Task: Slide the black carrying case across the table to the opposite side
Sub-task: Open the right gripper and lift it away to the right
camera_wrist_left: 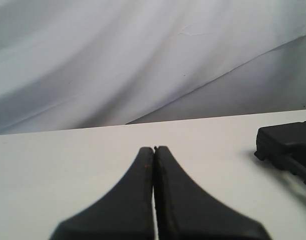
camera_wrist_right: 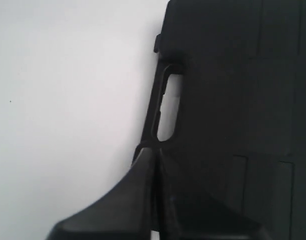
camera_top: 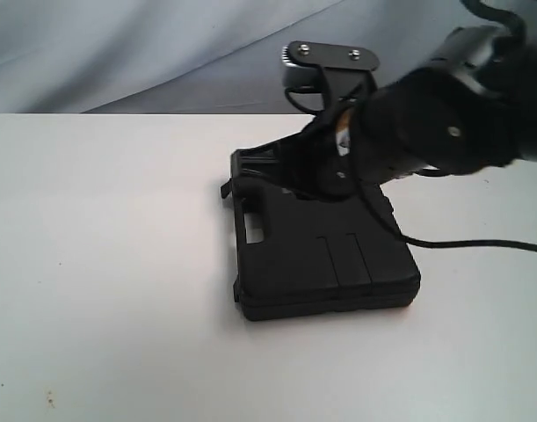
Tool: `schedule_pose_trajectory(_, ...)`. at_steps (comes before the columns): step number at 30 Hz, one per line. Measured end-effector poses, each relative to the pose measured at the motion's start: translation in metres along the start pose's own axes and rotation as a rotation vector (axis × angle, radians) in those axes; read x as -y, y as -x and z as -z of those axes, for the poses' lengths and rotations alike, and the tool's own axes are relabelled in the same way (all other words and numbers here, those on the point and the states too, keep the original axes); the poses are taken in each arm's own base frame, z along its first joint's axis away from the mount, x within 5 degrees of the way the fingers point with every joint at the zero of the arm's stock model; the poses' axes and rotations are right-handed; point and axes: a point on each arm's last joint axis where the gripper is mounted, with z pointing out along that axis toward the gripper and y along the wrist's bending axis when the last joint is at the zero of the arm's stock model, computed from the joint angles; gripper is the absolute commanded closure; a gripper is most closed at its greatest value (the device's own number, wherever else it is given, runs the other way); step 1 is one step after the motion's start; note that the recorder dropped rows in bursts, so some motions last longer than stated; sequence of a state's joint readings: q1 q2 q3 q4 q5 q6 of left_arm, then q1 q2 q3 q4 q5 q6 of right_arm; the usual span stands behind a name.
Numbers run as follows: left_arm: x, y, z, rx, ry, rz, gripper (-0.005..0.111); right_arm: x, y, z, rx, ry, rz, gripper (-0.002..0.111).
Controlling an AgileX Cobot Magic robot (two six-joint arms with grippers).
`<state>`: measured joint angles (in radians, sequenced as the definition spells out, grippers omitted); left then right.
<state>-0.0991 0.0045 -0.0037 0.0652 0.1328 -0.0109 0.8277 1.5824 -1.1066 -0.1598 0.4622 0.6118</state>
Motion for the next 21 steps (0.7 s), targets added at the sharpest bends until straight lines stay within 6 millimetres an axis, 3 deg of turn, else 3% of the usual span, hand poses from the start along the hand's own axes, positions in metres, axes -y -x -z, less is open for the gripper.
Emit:
schedule_pose_trajectory(10, 0.0, 0.0, 0.0, 0.0, 0.0, 0.0, 0.107, 0.061, -0.023, 0.044, 0.124, -0.038, -0.098, 0.108)
schedule_pose_trajectory(21, 0.0, 0.0, 0.0, 0.0, 0.0, 0.0, 0.107, 0.106, -0.05, 0.078, 0.248, -0.1, -0.151, 0.108)
